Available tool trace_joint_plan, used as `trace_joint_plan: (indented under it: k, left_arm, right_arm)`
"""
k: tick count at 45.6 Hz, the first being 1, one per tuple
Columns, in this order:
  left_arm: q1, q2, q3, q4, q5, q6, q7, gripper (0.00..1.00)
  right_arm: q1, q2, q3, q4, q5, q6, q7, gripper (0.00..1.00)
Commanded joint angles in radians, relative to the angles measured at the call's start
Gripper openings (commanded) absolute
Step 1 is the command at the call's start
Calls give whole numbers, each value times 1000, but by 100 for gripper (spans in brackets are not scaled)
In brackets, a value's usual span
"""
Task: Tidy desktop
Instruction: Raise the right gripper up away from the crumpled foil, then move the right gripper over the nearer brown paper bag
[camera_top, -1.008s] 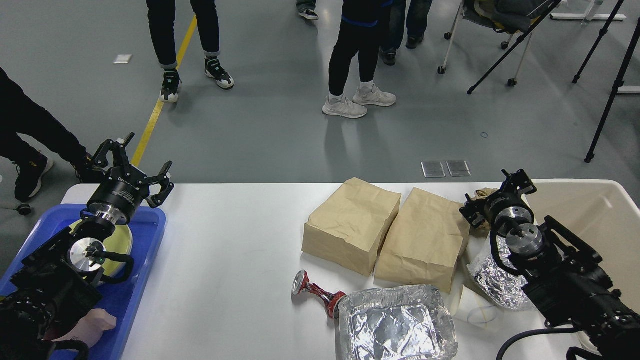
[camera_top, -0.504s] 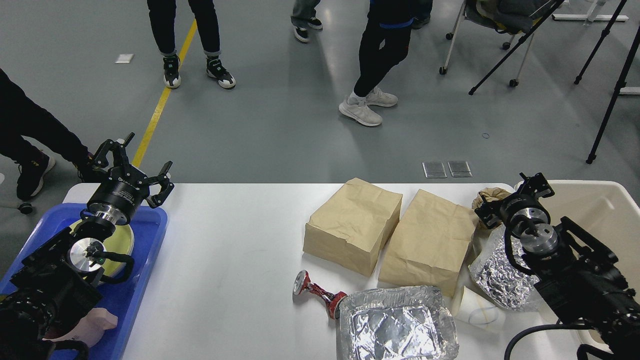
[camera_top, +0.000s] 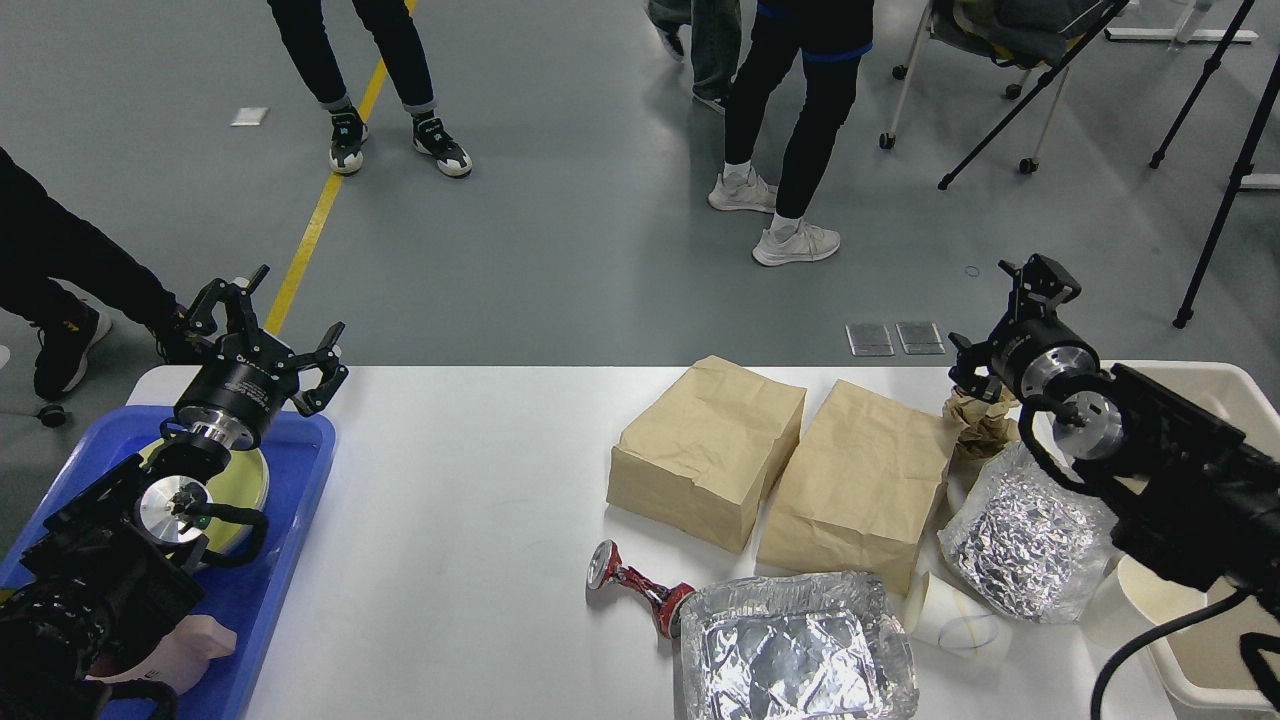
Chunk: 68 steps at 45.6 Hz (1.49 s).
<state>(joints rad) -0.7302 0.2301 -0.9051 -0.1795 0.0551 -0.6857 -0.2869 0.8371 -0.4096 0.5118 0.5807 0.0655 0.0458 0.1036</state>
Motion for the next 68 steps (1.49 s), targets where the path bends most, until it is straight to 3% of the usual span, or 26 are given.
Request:
trace_joint_plan:
  k: [1, 10, 15, 21, 30, 34, 43, 61, 68]
  left_arm:
    - [0, 0, 0, 0, 0, 0, 0, 96]
    - [0, 0, 0, 0, 0, 0, 0, 96]
    - [0, 0, 0, 0, 0, 0, 0, 96]
    - [0, 0, 0, 0, 0, 0, 0, 96]
    - [0, 0, 0, 0, 0, 0, 0, 96]
    - [0, 0, 0, 0, 0, 0, 0, 96]
    - [0, 0, 0, 0, 0, 0, 0, 96]
    - [0, 0, 0, 0, 0, 0, 0, 96]
    - [0, 0, 0, 0, 0, 0, 0, 96]
  right_arm:
    - [80, -43, -177, 2, -3, 132, -4, 100]
    - [224, -84, -493, 2, -42, 337, -15, 100]
    - [306, -81, -674, -4, -76, 400, -31, 100]
    - [408, -51, -939, -5, -145, 448, -122, 100]
    - [546, 92, -1308, -7, -170, 462, -315, 100]
    - [611, 141, -1417, -1, -168, 471, -357, 100]
    - [731, 198, -1458, 28, -153, 552, -360, 100]
    - [924, 198, -1452, 281, -151, 592, -357, 100]
    - [901, 207, -1434, 281, -122, 592, -357, 100]
